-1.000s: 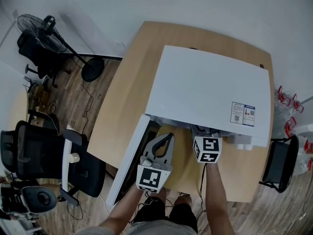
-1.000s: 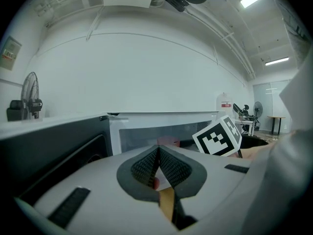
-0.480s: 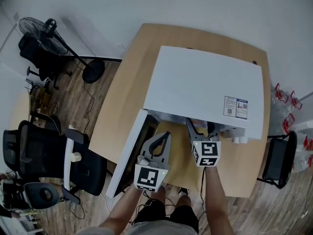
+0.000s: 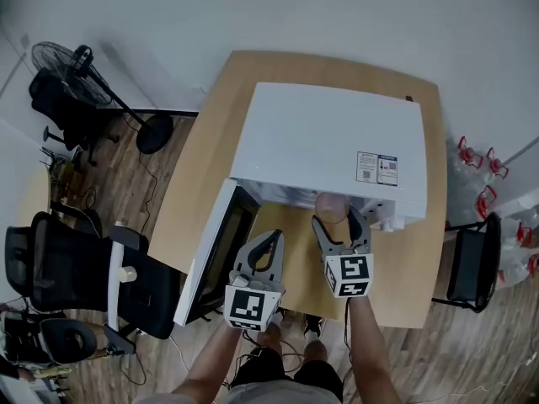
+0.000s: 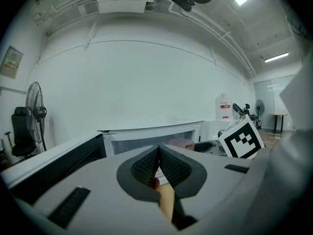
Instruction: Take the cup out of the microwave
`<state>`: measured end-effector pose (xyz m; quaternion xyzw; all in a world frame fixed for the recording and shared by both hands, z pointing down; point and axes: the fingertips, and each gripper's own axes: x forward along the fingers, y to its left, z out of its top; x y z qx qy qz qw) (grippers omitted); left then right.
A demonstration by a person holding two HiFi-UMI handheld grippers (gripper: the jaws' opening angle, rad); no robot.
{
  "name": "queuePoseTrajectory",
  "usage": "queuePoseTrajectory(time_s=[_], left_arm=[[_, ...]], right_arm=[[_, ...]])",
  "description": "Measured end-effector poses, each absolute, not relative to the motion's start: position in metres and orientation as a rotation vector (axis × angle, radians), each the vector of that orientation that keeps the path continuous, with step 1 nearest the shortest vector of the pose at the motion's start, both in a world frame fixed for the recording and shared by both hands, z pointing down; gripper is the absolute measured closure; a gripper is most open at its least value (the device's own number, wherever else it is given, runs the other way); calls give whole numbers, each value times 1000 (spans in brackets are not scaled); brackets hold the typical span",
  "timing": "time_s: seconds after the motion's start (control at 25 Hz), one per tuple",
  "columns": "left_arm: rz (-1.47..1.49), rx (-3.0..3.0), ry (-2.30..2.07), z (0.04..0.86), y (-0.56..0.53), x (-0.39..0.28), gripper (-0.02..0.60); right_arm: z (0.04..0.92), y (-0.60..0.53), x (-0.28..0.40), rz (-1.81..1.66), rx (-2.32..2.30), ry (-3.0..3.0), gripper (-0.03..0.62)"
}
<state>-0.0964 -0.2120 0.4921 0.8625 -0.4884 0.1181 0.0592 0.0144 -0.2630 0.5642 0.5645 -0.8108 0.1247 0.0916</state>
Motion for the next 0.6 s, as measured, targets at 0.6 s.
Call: queuePoseTrajectory(time_s=[0.6], left_arm=[[320,2649,-1509,455,-162,-63,560]], right_arm=[[507,-176,59,319,1695,-2440,255]])
